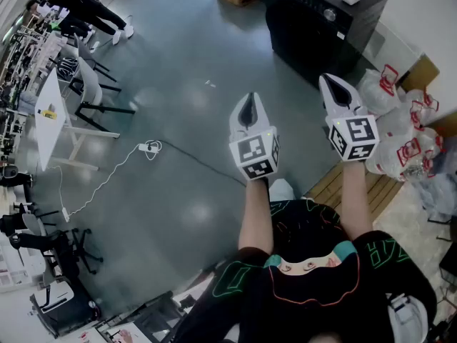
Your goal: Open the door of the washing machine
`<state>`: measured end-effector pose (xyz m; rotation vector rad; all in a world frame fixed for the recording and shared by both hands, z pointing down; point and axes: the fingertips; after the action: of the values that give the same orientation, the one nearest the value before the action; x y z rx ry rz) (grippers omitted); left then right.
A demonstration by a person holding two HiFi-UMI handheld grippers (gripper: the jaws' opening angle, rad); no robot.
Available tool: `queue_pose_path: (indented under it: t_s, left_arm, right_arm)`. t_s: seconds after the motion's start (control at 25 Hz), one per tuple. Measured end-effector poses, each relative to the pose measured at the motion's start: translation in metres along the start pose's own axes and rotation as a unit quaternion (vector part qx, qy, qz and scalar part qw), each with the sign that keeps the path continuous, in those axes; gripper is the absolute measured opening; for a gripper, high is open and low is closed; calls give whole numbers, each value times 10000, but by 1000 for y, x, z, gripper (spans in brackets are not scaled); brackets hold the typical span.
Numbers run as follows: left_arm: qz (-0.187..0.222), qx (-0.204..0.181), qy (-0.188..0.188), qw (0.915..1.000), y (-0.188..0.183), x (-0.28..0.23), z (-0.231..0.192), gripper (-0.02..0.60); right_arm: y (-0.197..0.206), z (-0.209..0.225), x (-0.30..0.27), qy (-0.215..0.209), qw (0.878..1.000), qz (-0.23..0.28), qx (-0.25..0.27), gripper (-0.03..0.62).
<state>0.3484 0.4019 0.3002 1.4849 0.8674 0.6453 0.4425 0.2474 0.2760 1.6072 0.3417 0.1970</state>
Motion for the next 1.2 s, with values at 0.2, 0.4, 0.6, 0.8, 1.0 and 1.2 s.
queue_pose_path:
  t_s: [0.2, 0.4, 0.6, 0.8, 1.0, 1.2]
  left_arm:
    - [-143, 0, 157, 9998, -36, -18, -22, 11]
    - [-60, -5, 284, 9996, -57, -33, -24, 11]
    - [83, 23, 300, 9995, -72, -43, -38, 11]
    - [154, 29, 301, 9994, -79, -57, -43, 11]
    - [33, 55, 315, 9995, -67, -81, -49, 11]
    - [-163, -107, 265, 9995, -66, -129, -69, 11]
  right_arm:
    - [-31, -7, -26, 331, 9990, -140, -280, 3]
    - [-48, 13, -33, 578, 9978, -197, -253, 3]
    - [-68, 17, -45, 675, 9975, -55, -204, 3]
    - [-77, 20, -60, 616, 9980, 8, -120, 3]
    - [-61, 29, -82, 648, 9976, -147, -174, 3]
    - [-49, 46, -137, 627, 9969, -239, -417, 3]
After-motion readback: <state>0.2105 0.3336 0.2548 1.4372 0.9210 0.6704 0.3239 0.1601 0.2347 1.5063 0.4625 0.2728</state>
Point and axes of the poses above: the fingertips, and each gripper's own axes: x backward along the fingers, z to its right, y out of its underside, and after that the axes turned 8 degrees about y, right-handed
